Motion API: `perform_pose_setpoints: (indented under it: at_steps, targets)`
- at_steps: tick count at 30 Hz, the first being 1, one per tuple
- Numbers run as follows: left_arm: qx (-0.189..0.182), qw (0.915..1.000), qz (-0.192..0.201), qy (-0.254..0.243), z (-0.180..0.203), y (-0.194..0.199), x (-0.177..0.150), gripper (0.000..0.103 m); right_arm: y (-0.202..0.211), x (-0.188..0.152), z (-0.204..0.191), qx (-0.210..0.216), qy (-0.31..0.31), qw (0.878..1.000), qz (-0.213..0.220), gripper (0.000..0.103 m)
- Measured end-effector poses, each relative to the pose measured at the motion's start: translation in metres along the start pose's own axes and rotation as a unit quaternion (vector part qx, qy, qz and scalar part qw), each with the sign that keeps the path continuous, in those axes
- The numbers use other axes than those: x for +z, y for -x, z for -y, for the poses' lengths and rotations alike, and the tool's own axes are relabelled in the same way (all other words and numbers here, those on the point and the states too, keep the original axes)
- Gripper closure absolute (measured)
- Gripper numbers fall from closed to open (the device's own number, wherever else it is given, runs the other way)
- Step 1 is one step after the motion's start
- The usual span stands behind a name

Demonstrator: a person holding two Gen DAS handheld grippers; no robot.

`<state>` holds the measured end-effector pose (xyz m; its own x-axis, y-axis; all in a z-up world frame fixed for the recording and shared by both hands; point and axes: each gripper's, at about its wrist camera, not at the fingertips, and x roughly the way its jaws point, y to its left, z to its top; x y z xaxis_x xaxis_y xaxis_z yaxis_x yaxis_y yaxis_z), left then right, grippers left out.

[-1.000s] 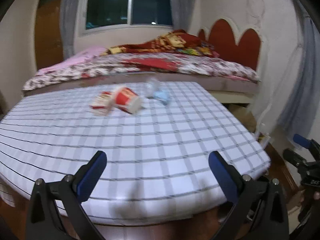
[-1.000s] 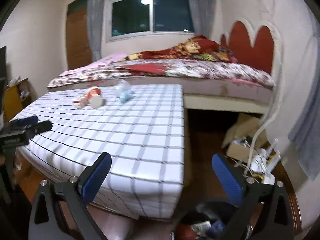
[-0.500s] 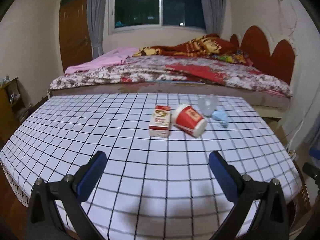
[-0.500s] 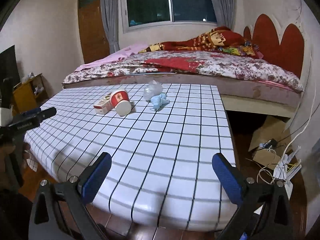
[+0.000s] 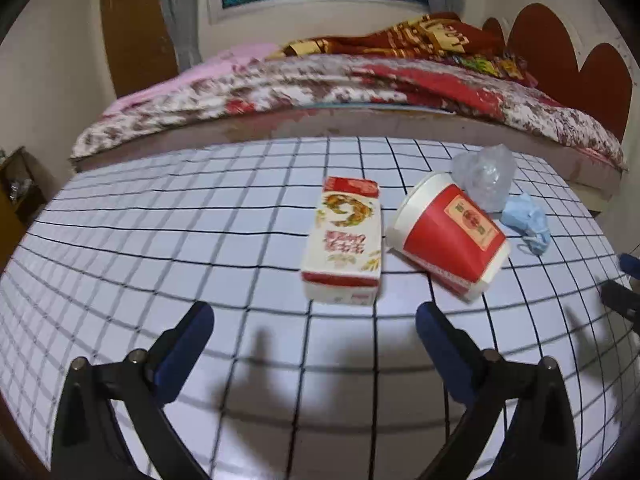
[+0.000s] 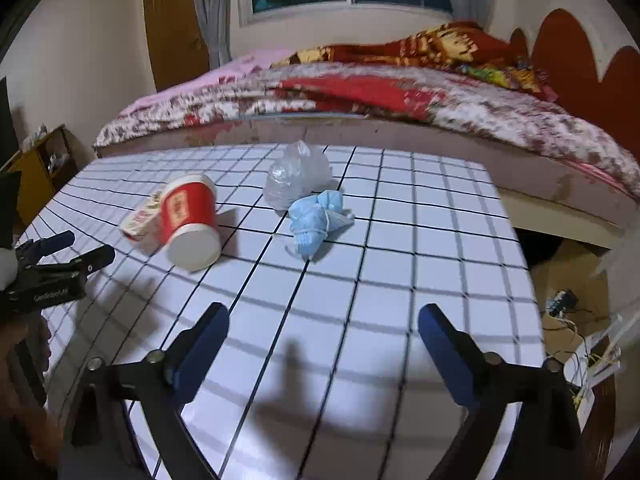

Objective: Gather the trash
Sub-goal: 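Grasp the milk carton with the left tool while the right tool grasps the blue face mask, then carry the milk carton and blue face mask toward the black bin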

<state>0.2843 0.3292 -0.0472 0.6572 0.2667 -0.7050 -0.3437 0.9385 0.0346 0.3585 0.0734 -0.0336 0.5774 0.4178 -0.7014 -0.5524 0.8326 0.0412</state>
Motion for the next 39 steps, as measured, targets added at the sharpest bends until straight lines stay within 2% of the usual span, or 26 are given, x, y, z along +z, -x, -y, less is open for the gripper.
perform_pose_setpoints:
  at_steps: [2, 4, 8, 11, 13, 14, 17, 18, 19, 20, 26, 33, 39]
  targets:
    - [-0.002, 0.9999, -0.012, 0.002, 0.001, -0.014, 0.005, 0.004, -0.019, 0.009, 0.002, 0.003, 0.003, 1.0, -0.011, 0.013]
    - [-0.012, 0.9997, -0.023, 0.004, 0.002, -0.025, 0.008, 0.013, -0.036, 0.018, 0.002, 0.002, 0.009, 1.0, -0.021, 0.013]
    - [-0.025, 0.9994, -0.025, 0.001, 0.005, -0.036, 0.013, 0.015, -0.063, 0.033, 0.002, 0.009, 0.014, 0.999, -0.034, 0.015]
    - [-0.032, 0.9992, -0.021, 0.002, 0.006, -0.04, 0.019, 0.016, -0.078, 0.042, -0.002, 0.012, 0.018, 0.999, -0.037, 0.021]
    - [-0.03, 0.9992, -0.026, 0.001, 0.007, -0.045, 0.021, 0.027, -0.084, 0.045, -0.004, 0.017, 0.02, 0.999, -0.043, 0.027]
    - [-0.032, 0.999, -0.03, 0.002, 0.007, -0.048, 0.021, 0.029, -0.087, 0.046, -0.005, 0.018, 0.019, 0.999, -0.045, 0.029]
    - [-0.043, 0.9984, -0.036, 0.005, 0.007, -0.054, 0.022, 0.047, -0.092, 0.047, -0.009, 0.013, 0.027, 0.998, -0.05, 0.04]
    - [-0.046, 0.9983, -0.034, 0.007, 0.006, -0.054, 0.022, 0.047, -0.092, 0.047, -0.01, 0.011, 0.032, 0.998, -0.05, 0.049]
    - [-0.047, 0.9983, -0.032, 0.01, 0.004, -0.053, 0.022, 0.048, -0.091, 0.047, -0.012, 0.013, 0.035, 0.998, -0.052, 0.067]
    - [-0.046, 0.9985, -0.027, 0.013, 0.002, -0.051, 0.022, 0.049, -0.09, 0.047, -0.011, 0.016, 0.033, 0.998, -0.055, 0.077]
    - [-0.025, 0.9995, 0.001, 0.022, -0.015, -0.028, 0.02, 0.05, -0.064, 0.035, -0.011, 0.016, 0.038, 0.998, -0.041, 0.079]
    - [-0.031, 0.9988, 0.032, 0.018, -0.014, 0.015, 0.011, 0.05, -0.02, 0.014, -0.007, 0.007, 0.026, 0.999, -0.02, 0.079]
    - [-0.053, 0.9966, 0.064, 0.007, -0.001, 0.059, 0.004, 0.05, 0.03, -0.002, 0.0, -0.004, 0.016, 1.0, -0.002, 0.079]
